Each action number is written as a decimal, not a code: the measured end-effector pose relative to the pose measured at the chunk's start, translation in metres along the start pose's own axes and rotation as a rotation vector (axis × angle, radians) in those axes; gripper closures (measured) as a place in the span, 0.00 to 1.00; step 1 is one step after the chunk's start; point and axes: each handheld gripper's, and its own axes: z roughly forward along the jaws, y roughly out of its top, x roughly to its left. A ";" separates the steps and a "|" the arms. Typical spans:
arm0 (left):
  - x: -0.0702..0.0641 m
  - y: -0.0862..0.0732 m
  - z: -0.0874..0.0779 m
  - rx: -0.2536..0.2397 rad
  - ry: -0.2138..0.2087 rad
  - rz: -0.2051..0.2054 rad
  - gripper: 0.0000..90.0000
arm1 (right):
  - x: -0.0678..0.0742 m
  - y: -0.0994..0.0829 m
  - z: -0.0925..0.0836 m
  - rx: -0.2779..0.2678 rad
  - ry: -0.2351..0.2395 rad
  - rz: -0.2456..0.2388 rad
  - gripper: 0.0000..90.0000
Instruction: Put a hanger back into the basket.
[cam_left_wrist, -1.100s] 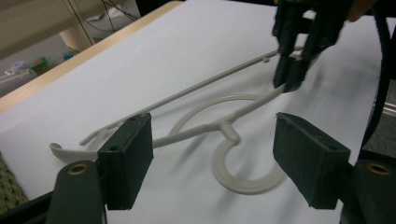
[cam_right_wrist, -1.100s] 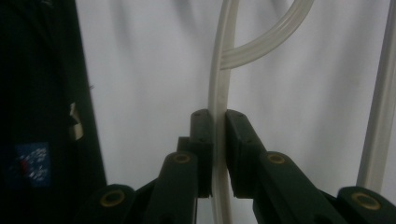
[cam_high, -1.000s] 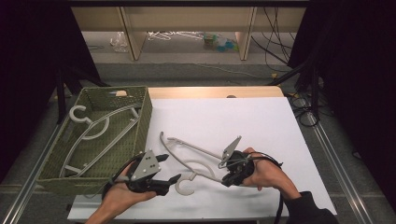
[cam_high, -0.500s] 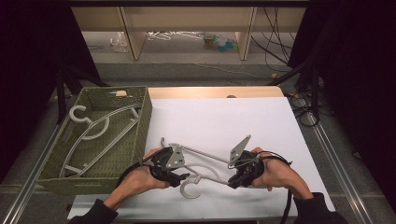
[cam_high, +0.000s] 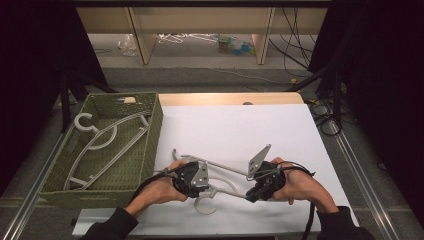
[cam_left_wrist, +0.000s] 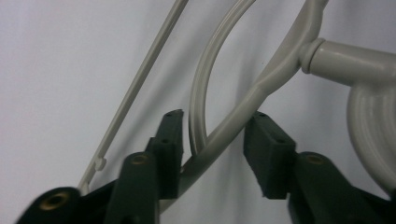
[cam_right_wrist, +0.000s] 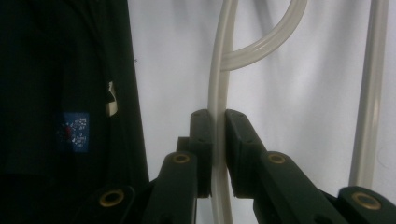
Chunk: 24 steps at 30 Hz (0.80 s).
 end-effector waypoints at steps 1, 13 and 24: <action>-0.001 0.000 0.000 -0.008 0.011 0.023 0.70 | 0.000 0.000 0.000 0.000 0.000 -0.001 0.91; -0.007 0.018 -0.018 -0.013 0.025 0.099 0.83 | -0.010 -0.006 -0.018 -0.108 -0.128 -0.012 0.75; 0.000 0.022 -0.020 -0.065 0.010 -0.114 0.88 | -0.018 -0.009 -0.046 -0.323 -0.376 0.169 0.46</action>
